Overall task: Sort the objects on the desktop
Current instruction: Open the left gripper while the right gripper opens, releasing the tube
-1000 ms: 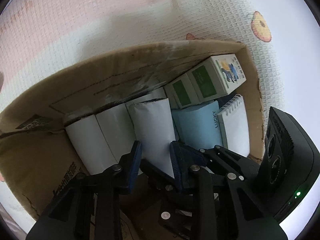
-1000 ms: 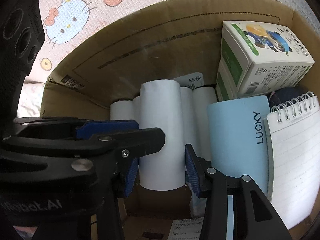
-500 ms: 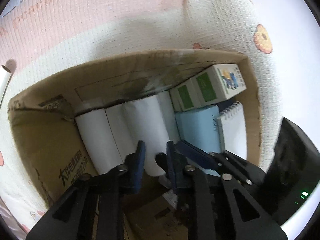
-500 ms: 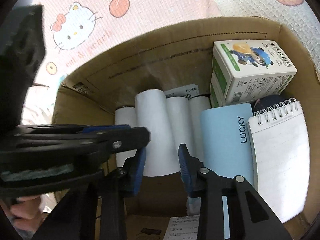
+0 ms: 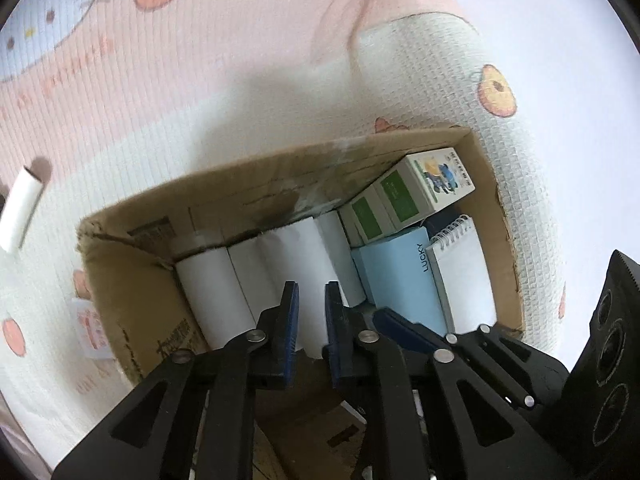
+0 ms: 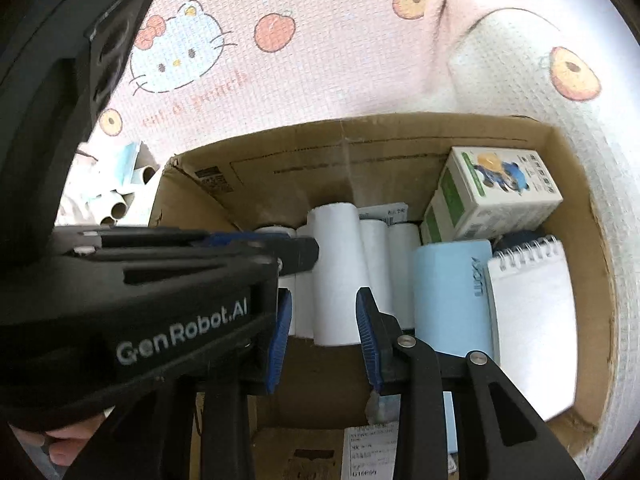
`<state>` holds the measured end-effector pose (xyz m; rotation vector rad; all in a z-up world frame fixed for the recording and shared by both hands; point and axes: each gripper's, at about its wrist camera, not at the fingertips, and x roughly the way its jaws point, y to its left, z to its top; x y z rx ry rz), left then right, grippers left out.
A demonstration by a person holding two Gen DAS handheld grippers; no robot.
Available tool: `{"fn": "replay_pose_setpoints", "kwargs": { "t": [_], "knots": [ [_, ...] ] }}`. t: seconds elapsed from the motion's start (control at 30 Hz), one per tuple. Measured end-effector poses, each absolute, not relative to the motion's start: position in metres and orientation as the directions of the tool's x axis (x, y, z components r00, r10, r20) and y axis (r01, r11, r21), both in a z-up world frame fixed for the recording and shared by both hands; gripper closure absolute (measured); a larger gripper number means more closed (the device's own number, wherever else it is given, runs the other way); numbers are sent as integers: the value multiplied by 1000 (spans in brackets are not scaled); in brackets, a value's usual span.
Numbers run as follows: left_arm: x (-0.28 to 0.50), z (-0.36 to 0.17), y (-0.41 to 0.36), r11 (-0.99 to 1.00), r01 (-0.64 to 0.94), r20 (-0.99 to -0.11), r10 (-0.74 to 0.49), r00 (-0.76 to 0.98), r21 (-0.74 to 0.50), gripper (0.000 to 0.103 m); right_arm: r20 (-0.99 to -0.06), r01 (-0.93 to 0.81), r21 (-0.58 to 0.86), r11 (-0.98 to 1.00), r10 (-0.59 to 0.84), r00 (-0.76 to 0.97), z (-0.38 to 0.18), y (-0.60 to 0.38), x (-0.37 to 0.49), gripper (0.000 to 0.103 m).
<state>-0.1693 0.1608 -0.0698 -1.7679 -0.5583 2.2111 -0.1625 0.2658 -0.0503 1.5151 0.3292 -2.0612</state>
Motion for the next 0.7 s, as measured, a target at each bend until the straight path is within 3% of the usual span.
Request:
{"fn": "replay_pose_setpoints", "kwargs": {
  "t": [0.07, 0.17, 0.4, 0.53, 0.6, 0.67, 0.7],
  "knots": [
    [-168, -66, 162, -892, 13, -866, 435, -247, -452, 66, -939, 546, 100, -832, -260, -225, -48, 261, -160, 73],
    [-160, -60, 162, -902, -35, -858, 421, -295, -430, 56, -936, 521, 46, -852, -219, -275, -45, 261, -149, 73],
    [-124, -33, 156, -912, -129, -794, 403, -455, -389, 54, -905, 429, 88, -899, -252, -342, -38, 261, -123, 72],
    [-109, -31, 143, -888, -150, -757, 450, -475, -434, 54, -895, 405, 31, -914, -206, -396, -32, 253, -104, 58],
    [-104, -32, 133, -879, -135, -748, 463, -475, -458, 62, -884, 410, -1, -912, -191, -426, -27, 245, -92, 51],
    [-101, -33, 126, -874, -128, -742, 468, -479, -469, 85, -872, 425, -35, -905, -180, -455, -22, 237, -81, 48],
    [-98, -31, 120, -874, -128, -739, 467, -485, -468, 89, -865, 436, -58, -898, -172, -471, -17, 230, -78, 45]
  ]
}}
